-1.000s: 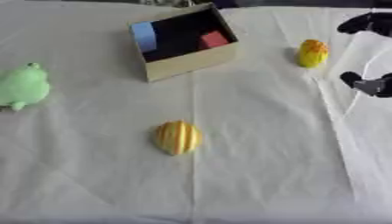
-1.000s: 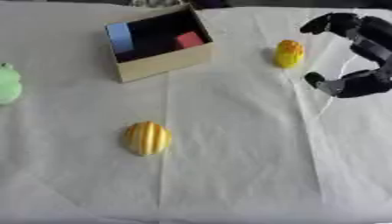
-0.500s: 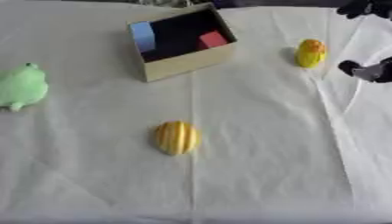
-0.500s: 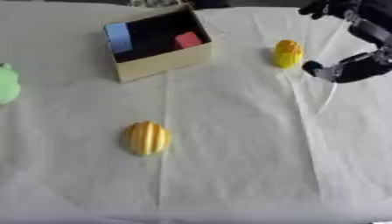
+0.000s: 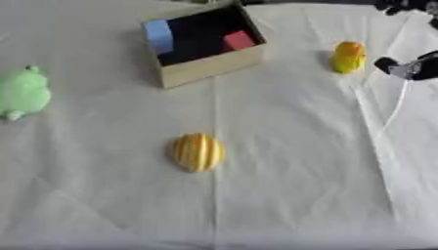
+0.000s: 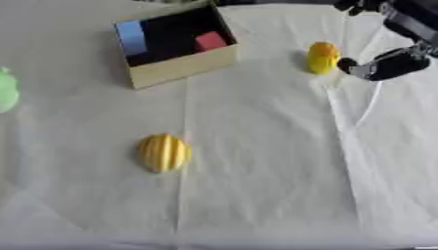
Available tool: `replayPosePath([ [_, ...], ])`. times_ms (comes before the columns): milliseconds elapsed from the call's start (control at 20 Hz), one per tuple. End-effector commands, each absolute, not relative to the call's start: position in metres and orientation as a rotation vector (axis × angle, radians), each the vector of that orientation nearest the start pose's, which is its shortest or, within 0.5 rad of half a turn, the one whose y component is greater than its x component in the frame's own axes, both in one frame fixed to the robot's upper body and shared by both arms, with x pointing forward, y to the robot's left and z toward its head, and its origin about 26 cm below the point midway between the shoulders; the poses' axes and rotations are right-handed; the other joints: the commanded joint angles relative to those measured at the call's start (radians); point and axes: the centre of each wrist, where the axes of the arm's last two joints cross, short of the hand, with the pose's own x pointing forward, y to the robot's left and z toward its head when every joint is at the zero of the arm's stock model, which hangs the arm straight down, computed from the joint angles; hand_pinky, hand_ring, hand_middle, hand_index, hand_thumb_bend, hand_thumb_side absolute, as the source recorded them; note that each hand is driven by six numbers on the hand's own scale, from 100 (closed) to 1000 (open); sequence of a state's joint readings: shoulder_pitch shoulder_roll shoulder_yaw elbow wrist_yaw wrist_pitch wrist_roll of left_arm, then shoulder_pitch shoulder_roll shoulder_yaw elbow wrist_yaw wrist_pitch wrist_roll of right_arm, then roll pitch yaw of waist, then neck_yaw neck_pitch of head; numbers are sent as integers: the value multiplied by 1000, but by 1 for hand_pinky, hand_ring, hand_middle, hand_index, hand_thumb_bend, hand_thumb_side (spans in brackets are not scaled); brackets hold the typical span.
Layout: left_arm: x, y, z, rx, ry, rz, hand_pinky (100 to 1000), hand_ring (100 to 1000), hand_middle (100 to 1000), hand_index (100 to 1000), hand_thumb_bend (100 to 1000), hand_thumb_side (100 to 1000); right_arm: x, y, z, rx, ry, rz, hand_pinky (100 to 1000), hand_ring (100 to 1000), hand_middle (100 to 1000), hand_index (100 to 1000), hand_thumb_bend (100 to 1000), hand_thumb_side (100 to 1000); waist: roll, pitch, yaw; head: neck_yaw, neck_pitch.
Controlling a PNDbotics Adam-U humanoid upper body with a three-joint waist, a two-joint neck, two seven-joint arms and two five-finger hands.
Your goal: Pick up objects on the table and place them in the box.
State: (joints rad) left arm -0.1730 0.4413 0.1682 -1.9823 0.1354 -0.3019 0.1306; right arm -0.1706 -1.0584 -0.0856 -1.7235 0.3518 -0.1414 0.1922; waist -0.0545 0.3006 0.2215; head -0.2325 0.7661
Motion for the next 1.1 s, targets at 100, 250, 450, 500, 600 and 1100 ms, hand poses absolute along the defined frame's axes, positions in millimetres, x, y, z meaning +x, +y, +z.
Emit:
replayPosePath([
  [100, 282, 332, 203, 320, -2528, -211, 795, 743, 576, 798, 100, 580, 298, -439, 256, -1114, -1544, 1288, 874, 834, 845, 923, 375, 100, -12, 8, 11, -20, 4],
  [250, 282, 331, 204, 318, -2529, -213, 795, 743, 575, 797, 100, 580, 300, -444, 254, -1115, -1535, 1270, 882, 833, 848, 925, 360, 100, -12, 18, 20, -31, 4],
  [450, 283, 330, 205, 312, -2533, -217, 796, 743, 575, 796, 100, 579, 303, -446, 252, -1094, -1533, 1262, 884, 833, 849, 925, 351, 100, -11, 27, 29, -36, 4],
  [500, 283, 330, 205, 311, -2533, -218, 796, 743, 575, 796, 100, 579, 304, -446, 252, -1093, -1531, 1266, 884, 833, 849, 925, 351, 100, -10, 28, 30, -36, 4],
  [600, 283, 330, 205, 308, -2535, -218, 796, 743, 575, 795, 100, 579, 305, -447, 250, -1099, -1521, 1264, 882, 835, 853, 924, 365, 100, -11, 32, 32, -38, 4],
  [1100, 284, 328, 206, 298, -2543, -223, 797, 744, 575, 793, 100, 578, 308, -460, 242, -1196, -1468, 1188, 877, 853, 888, 929, 376, 100, -16, 50, 56, -73, 4],
])
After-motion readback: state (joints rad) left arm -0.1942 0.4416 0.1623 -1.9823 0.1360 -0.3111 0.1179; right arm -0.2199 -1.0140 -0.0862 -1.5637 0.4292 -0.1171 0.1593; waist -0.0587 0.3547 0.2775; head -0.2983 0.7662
